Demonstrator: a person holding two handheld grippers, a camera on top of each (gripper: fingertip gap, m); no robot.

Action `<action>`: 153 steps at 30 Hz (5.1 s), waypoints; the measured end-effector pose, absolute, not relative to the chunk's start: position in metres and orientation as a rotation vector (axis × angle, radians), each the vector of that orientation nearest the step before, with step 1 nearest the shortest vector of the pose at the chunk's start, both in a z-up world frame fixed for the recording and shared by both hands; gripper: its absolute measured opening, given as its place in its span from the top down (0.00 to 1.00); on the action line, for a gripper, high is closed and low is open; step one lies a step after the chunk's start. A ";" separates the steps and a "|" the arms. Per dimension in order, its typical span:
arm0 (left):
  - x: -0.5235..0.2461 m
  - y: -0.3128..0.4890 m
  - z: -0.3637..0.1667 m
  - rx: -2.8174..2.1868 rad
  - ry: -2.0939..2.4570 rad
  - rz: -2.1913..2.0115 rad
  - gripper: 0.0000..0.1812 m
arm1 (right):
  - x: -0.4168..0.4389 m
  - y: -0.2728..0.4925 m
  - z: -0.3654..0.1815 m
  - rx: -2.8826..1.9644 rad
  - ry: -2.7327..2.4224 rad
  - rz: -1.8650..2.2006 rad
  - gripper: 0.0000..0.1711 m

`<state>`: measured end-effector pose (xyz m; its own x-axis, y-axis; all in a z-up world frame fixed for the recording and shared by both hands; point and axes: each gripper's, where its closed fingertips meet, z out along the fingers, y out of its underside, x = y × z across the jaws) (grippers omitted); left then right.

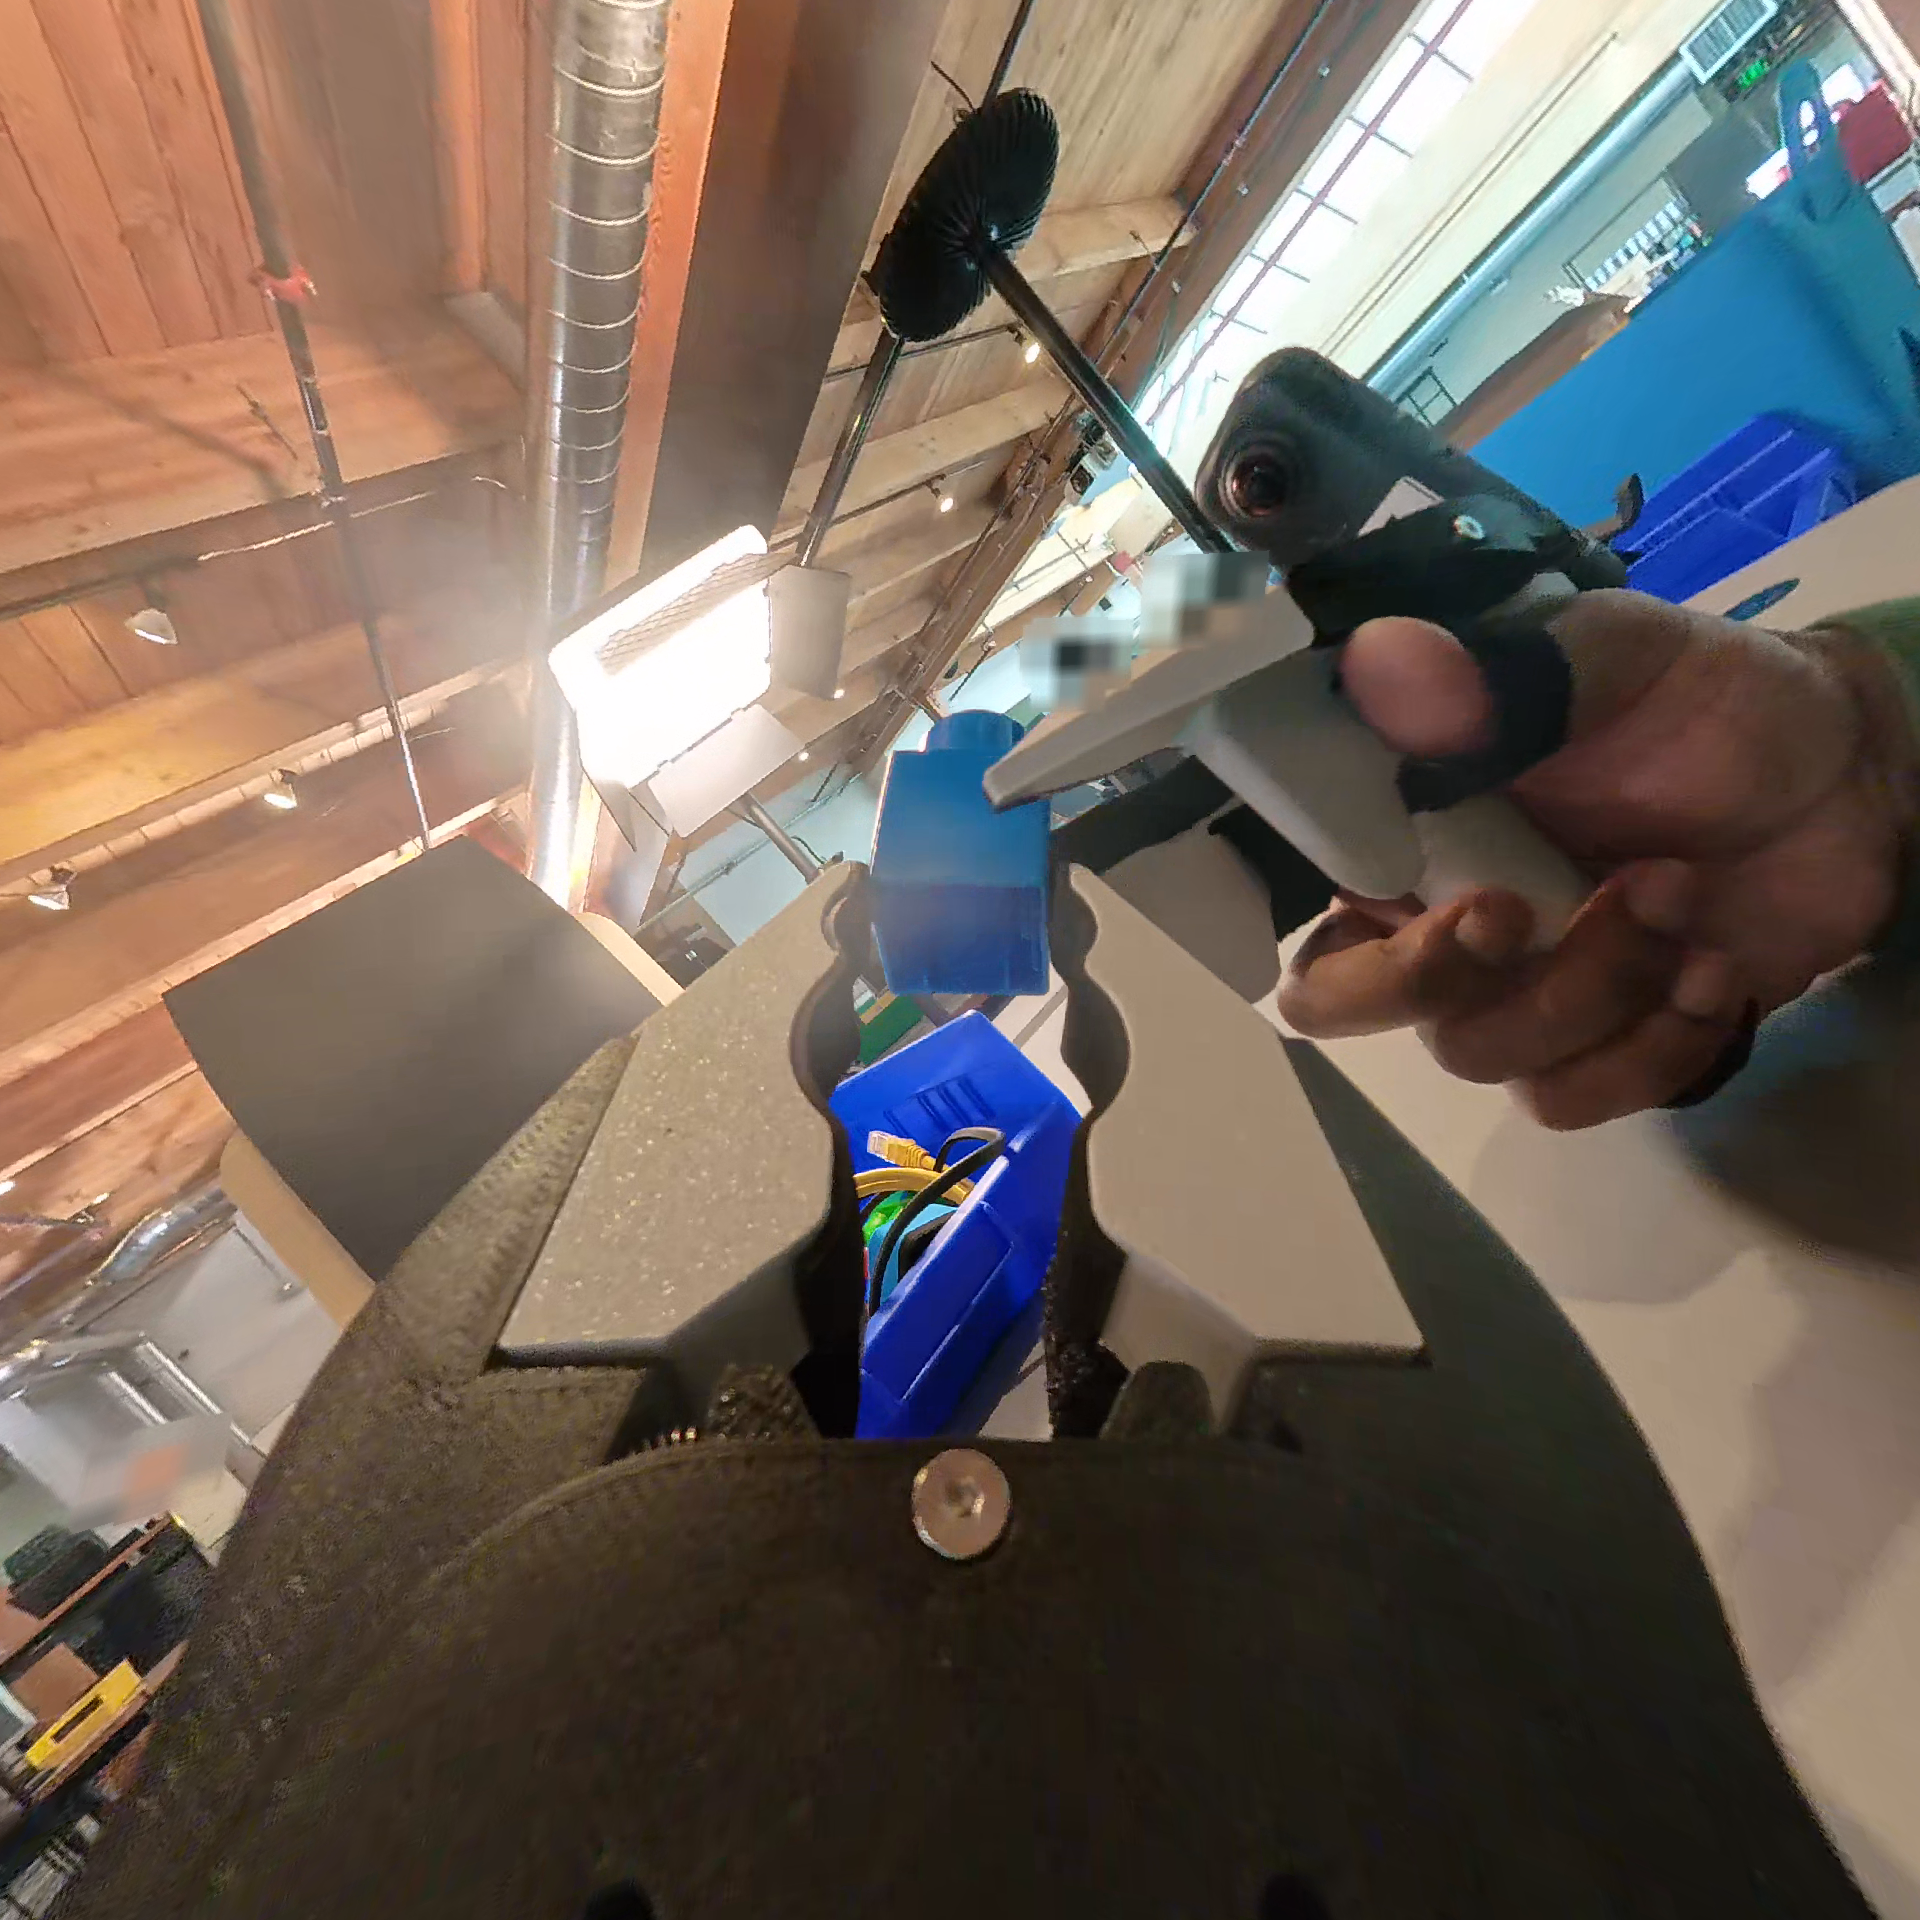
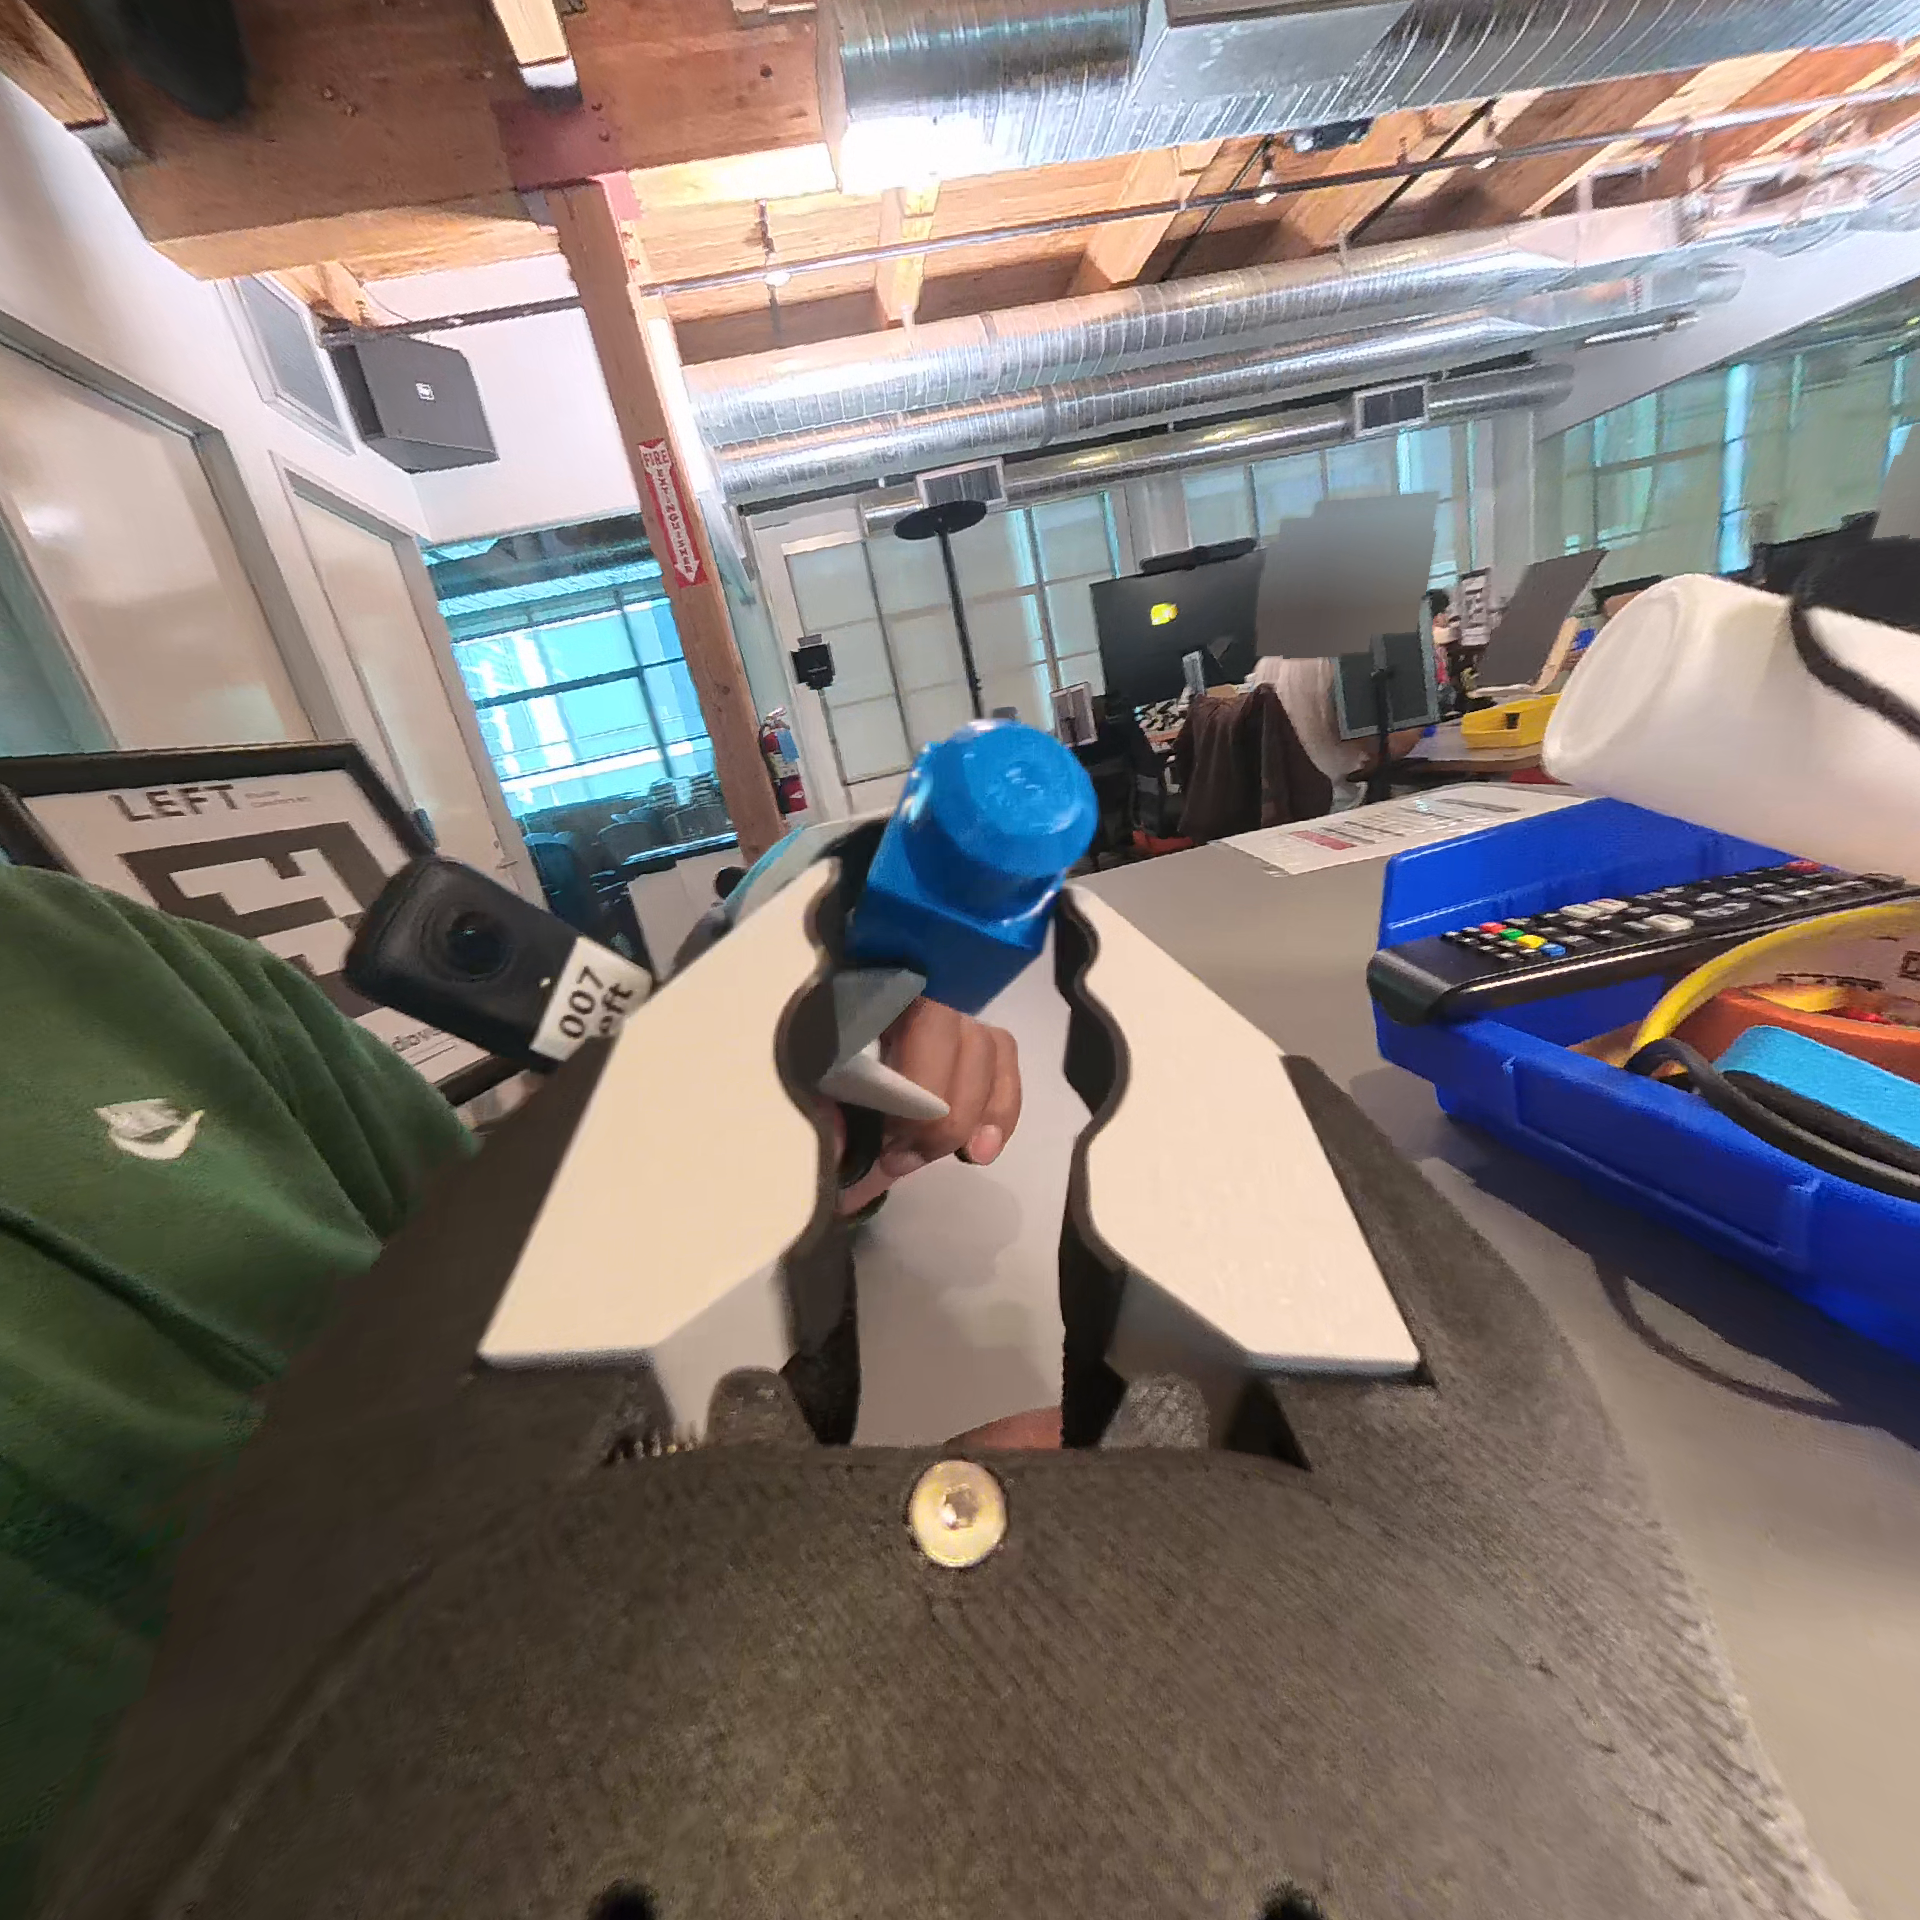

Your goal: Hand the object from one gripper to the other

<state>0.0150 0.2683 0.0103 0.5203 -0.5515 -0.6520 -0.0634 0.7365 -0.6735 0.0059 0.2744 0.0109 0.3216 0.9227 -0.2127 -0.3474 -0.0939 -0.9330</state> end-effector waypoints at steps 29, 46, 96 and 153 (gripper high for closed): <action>0.018 0.290 -0.009 -0.937 1.005 -0.440 0.77 | 0.004 0.318 -0.030 -1.151 -0.883 -0.314 0.78; -0.007 0.297 0.013 -1.017 0.811 -0.769 0.84 | 0.001 0.311 -0.026 -1.131 -0.872 -0.237 0.77; -0.002 0.303 -0.003 -1.239 0.763 -1.265 0.80 | 0.003 0.294 -0.013 -0.980 -0.916 -0.190 0.77; 0.005 0.275 0.016 -1.055 0.801 -1.372 0.64 | 0.029 0.287 0.013 -1.141 -0.645 0.753 0.99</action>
